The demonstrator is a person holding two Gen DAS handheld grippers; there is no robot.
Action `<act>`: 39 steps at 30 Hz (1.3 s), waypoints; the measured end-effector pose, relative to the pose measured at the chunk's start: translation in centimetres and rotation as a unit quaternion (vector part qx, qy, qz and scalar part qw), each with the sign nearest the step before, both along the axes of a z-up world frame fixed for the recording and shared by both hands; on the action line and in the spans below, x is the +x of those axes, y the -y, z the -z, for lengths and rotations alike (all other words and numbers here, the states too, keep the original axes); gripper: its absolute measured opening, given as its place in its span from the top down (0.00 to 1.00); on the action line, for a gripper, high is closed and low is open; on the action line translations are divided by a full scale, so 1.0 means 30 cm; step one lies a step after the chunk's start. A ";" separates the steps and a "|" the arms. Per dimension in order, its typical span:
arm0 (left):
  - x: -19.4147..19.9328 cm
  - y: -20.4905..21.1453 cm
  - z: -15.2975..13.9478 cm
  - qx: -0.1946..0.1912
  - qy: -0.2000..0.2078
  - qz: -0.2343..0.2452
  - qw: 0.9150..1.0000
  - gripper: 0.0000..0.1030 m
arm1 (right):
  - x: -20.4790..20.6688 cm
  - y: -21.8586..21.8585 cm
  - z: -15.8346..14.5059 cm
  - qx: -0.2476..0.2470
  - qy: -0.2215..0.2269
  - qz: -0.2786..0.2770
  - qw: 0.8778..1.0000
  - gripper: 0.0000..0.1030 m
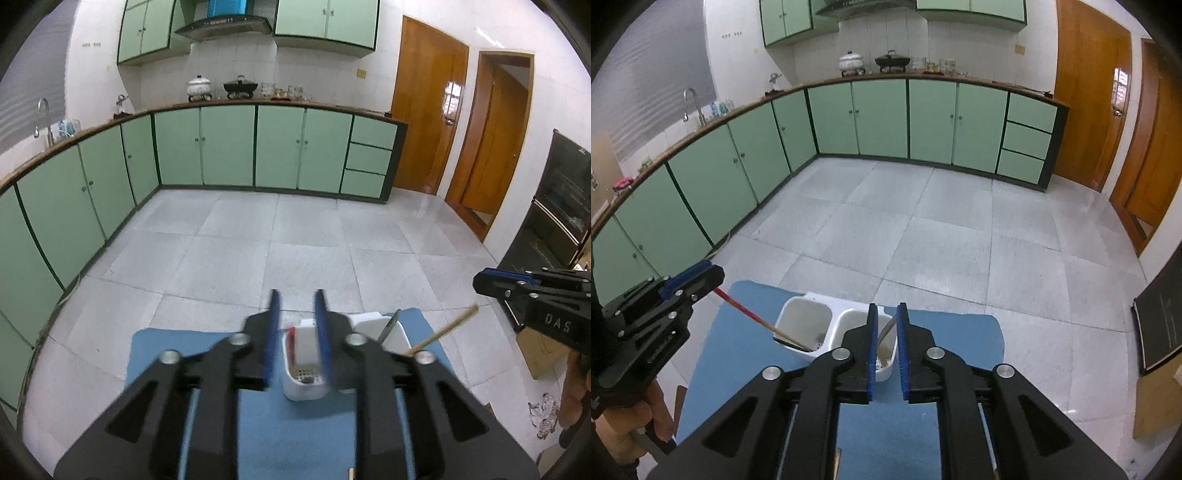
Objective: Organize utensils
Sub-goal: 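Open both tools to release the chopsticks into the holder, then move both tools back to the remaining chopsticks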
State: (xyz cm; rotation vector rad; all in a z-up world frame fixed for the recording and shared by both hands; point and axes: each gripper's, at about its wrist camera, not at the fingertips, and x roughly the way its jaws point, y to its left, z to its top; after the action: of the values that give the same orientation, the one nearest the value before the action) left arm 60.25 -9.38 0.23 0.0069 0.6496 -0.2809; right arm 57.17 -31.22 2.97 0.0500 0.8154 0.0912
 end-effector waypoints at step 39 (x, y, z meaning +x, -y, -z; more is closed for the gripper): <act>-1.079 -0.213 0.794 -0.018 -0.080 0.050 0.995 0.30 | -1.193 -0.290 0.832 -0.024 0.049 -0.064 0.996 0.70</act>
State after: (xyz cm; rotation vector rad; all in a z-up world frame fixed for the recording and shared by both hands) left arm 27.87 -2.98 -23.58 -0.0170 0.8040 -0.3922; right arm 21.37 -22.52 -22.01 -0.0529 0.7223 0.1935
